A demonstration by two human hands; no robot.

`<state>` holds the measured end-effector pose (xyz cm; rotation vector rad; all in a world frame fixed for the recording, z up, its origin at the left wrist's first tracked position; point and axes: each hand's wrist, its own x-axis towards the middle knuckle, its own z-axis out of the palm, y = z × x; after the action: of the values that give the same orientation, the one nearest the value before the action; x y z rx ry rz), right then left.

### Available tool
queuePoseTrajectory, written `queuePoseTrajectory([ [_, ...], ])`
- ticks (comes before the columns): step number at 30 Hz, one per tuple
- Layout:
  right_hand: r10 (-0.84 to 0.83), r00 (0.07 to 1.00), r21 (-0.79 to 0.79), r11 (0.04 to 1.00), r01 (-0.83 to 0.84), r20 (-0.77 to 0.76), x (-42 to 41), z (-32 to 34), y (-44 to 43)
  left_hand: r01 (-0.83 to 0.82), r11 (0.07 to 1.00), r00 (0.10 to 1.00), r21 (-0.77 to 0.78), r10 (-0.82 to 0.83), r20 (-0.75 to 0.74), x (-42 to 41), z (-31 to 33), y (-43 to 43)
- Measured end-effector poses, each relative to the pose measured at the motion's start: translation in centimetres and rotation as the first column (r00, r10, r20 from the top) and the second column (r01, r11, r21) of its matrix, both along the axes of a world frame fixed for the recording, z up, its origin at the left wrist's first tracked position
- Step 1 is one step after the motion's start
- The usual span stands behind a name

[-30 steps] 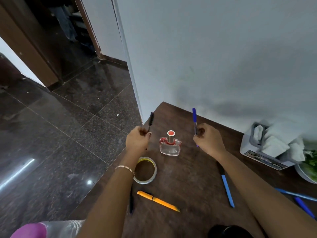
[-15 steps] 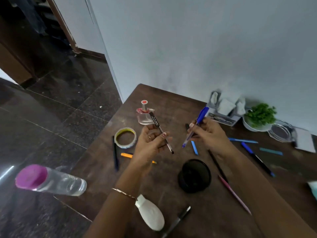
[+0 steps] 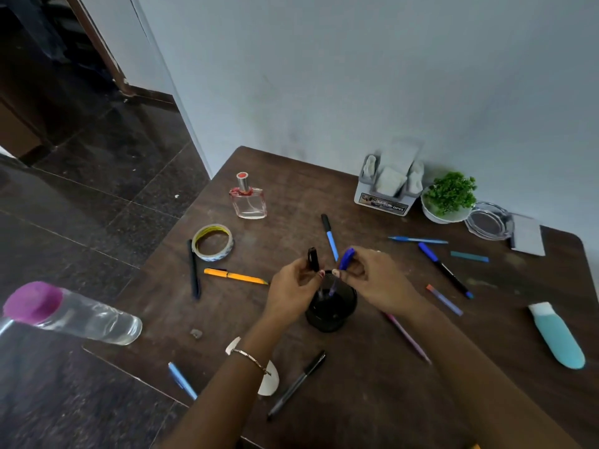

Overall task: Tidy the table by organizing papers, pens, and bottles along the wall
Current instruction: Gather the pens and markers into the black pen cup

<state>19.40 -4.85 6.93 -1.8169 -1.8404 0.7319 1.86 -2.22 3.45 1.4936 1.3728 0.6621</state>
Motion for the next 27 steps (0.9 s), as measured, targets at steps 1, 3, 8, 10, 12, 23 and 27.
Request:
queuePoseTrajectory([
  [1,0.032,0.999,0.01,0.999,-0.032,0.02,-0.1,-0.4,0.0,0.0,1.0,1.0,0.008,0.001,-0.016,0.2,-0.1,-0.1],
  [3,0.077,0.997,-0.002,0.997,-0.077,0.023,-0.2,-1.1,0.0,0.009,1.0,0.999,0.027,-0.007,-0.04,0.4,-0.2,-0.3],
  [8,0.07,0.997,-0.041,0.997,-0.071,-0.039,-0.3,-2.1,0.0,0.028,0.999,0.996,0.027,-0.025,-0.091,0.4,-0.6,-0.5],
  [10,0.035,0.995,-0.047,0.998,-0.04,-0.091,-0.4,-2.3,0.0,0.024,0.999,0.994,0.031,-0.021,-0.103,0.3,-0.7,-0.6],
  [12,-0.014,0.991,-0.044,0.999,0.008,-0.131,-0.4,-2.3,0.1,0.023,1.0,0.996,0.019,-0.021,-0.088,0.0,-0.8,-0.7],
  [23,0.118,0.973,0.154,0.984,-0.088,-0.2,-5.3,3.1,2.0,-0.301,0.953,0.953,0.023,0.3,0.034,-7.0,1.3,1.1],
  [27,0.183,0.977,0.241,0.958,-0.152,-0.112,-11.3,3.2,3.8,-0.516,0.848,0.846,0.125,0.527,-0.084,-12.6,1.1,2.7],
])
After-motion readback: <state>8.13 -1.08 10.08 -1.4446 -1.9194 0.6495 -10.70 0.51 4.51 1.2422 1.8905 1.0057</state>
